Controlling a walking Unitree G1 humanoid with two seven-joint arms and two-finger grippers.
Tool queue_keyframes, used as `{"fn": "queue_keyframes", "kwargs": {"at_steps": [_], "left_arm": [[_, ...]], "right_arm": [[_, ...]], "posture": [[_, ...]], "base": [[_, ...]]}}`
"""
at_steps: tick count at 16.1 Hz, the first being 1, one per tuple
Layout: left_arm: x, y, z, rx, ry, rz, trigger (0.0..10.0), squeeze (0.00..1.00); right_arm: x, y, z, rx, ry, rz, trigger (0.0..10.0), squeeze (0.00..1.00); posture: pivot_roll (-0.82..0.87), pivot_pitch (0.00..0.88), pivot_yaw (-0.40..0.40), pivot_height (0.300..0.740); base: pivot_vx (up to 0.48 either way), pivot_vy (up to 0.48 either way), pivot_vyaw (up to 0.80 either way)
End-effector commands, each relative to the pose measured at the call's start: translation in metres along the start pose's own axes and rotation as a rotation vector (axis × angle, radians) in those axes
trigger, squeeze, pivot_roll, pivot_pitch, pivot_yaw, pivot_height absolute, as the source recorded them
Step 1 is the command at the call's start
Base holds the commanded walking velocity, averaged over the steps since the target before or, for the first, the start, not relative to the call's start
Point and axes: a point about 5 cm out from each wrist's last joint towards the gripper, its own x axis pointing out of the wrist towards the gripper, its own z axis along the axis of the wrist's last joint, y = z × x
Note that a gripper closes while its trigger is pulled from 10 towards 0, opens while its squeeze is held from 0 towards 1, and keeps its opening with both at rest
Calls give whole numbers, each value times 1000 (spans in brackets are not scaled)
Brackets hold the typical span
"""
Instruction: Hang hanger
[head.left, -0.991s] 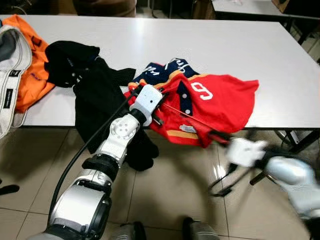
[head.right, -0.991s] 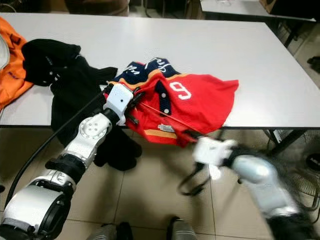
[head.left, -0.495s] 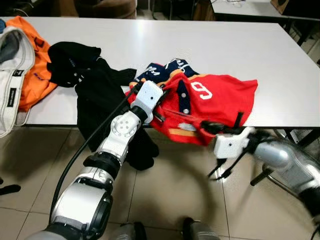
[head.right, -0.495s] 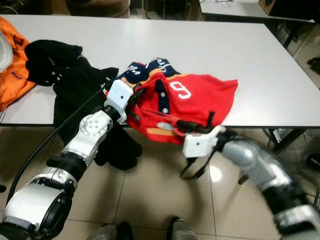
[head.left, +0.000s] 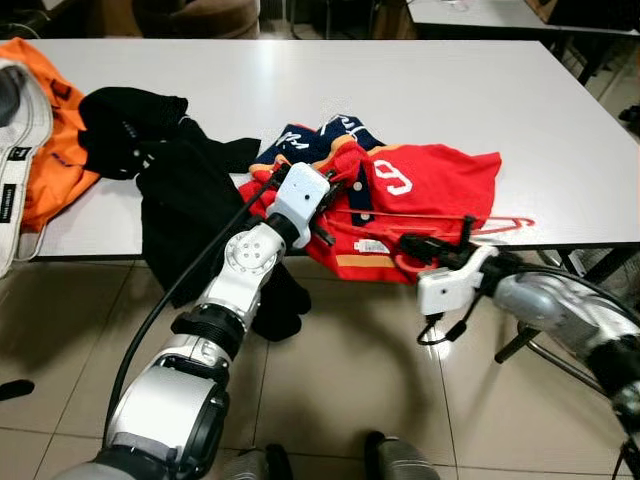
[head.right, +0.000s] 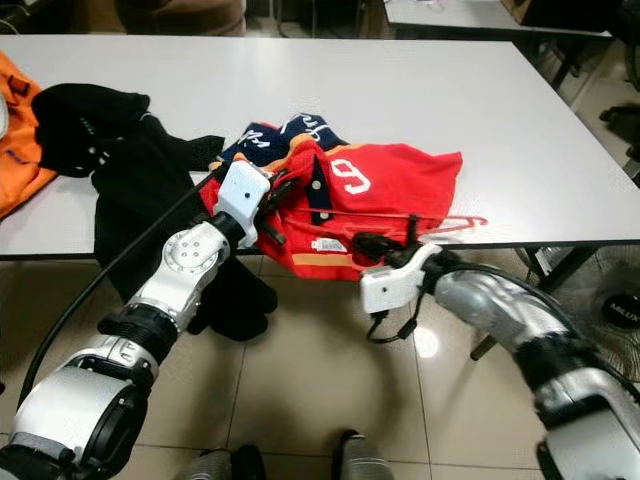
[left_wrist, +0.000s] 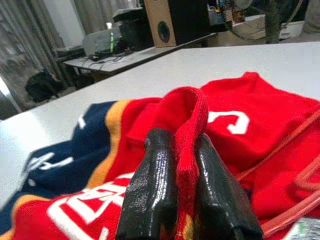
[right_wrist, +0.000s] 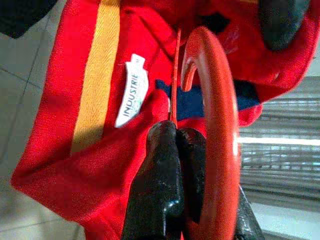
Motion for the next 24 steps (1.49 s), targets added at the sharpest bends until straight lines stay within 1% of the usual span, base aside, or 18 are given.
{"fn": "queue_keyframes", "kwargs": {"at_steps": [1,3,4,5,6,8,9,10,11,12,15,18,21,23,24], "left_arm": [[2,2,4,-22,-11,-3,10000,0],[2,0,4,-32,-11,-9,10000,0],[2,-1,3,-34,-10,-13,10000,0],[2,-1,3,-38,-8,-16,10000,0],[2,-2,2,-48,-6,-21,10000,0],[2,-3,2,-74,-4,-22,10000,0],[3,-5,1,-100,-2,-26,10000,0],[3,-5,1,-113,-3,-28,10000,0],[4,-8,2,-139,-6,-35,10000,0],[5,-8,3,-152,-11,-35,10000,0],[6,-6,6,-181,-22,-27,10000,0],[7,0,11,-201,-36,-13,10000,0],[7,-5,12,-211,-40,-33,10000,0],[9,-18,11,-275,-24,-124,10000,0],[9,-22,11,-286,-21,-154,10000,0]], "right_arm": [[5,-8,-1,-37,8,-46,0,0],[12,-19,-1,-62,10,-136,0,0],[15,-24,-1,-47,14,-185,0,0],[17,-27,-1,-5,22,-226,0,0],[24,-34,1,135,31,-313,0,0],[33,-36,8,205,-5,-338,0,0],[41,-37,15,239,-27,-349,0,0],[44,-37,18,258,-37,-359,0,0],[51,-38,24,269,-56,-360,0,0],[56,-34,28,256,-69,-328,0,0],[60,-27,34,236,-99,-255,0,0],[67,-16,44,239,-134,-185,0,0],[71,-16,49,235,-154,-180,0,0],[72,-13,48,219,-142,-167,0,0],[72,-13,47,216,-138,-167,0,0]], "posture": [[-280,102,66,740],[-281,104,67,740],[-280,105,66,740],[-281,106,65,740],[-281,106,65,740],[-279,106,63,740],[-279,106,63,740],[-274,99,63,740],[-274,99,63,740],[-271,95,64,740],[-271,95,64,740],[-271,95,64,740],[-271,95,64,740],[-271,95,64,740],[-273,98,57,740]], "base": [[0,0,0],[0,0,0],[0,0,0],[0,0,0],[0,0,0],[0,0,0],[0,0,0],[0,0,0],[0,0,0],[0,0,0],[0,0,0],[0,0,0],[0,0,0],[0,0,0],[0,0,0]]}}
